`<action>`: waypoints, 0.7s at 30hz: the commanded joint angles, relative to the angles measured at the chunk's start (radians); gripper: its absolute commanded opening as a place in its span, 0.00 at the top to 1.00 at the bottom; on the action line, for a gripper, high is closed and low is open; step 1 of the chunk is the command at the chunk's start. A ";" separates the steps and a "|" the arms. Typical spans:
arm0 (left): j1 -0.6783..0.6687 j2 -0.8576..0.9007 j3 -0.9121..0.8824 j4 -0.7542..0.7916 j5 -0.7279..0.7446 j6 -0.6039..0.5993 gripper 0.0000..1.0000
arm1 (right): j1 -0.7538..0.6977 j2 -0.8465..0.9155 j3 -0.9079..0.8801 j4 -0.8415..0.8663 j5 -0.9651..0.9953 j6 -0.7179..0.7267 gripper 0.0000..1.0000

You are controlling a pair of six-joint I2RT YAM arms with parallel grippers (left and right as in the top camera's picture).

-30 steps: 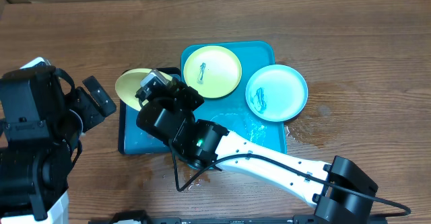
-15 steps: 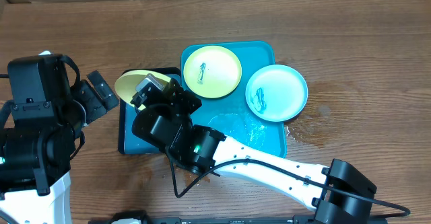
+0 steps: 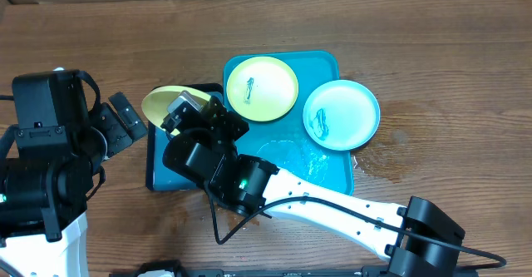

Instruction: Clean dirty plates on tray and stack at the side

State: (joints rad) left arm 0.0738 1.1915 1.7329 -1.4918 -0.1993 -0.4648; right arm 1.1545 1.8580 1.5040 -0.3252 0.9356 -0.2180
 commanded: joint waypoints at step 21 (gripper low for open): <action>0.006 -0.002 0.008 0.000 -0.015 -0.006 0.00 | 0.049 -0.016 0.022 0.220 0.269 -0.176 0.96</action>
State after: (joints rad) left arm 0.0738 1.1915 1.7329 -1.4960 -0.1993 -0.4648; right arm 1.1976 1.8565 1.5055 -0.1154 1.1618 -0.3534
